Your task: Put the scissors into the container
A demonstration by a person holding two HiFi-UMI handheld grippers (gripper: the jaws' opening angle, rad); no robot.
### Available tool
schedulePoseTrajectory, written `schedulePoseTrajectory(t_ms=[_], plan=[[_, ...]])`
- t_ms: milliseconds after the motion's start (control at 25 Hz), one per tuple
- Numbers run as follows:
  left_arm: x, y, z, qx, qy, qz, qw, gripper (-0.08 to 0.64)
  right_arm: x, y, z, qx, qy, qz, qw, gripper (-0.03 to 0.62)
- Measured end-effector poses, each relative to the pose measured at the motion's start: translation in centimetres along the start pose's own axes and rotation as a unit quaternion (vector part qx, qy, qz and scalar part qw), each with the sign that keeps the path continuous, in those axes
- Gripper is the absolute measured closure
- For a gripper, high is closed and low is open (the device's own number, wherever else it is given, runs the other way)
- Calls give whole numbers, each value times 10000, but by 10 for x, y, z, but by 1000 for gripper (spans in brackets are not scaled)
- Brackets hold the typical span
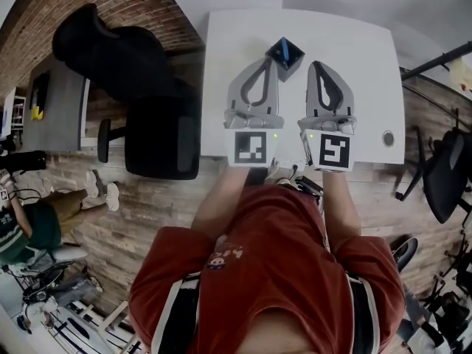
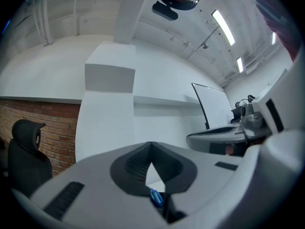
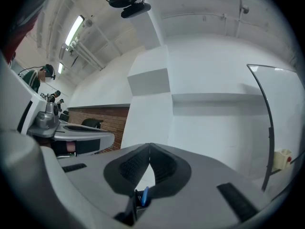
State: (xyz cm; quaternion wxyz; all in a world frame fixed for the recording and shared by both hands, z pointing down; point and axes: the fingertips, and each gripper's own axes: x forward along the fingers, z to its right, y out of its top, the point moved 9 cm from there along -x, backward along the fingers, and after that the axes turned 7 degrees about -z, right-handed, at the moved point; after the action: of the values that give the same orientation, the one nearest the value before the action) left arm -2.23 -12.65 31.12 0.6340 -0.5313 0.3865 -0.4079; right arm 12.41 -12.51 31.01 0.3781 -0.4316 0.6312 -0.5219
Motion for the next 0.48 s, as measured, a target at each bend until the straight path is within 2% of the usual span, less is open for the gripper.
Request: schedulePoseTrajectory(t_ms=[280, 480], plan=[[0, 1, 1, 89, -27, 31, 10000, 548, 1, -2, -1, -35, 18, -45, 10000, 581], [0, -1, 1, -69, -24, -54, 10000, 548, 2, -2, -2, -48, 18, -56, 10000, 581]])
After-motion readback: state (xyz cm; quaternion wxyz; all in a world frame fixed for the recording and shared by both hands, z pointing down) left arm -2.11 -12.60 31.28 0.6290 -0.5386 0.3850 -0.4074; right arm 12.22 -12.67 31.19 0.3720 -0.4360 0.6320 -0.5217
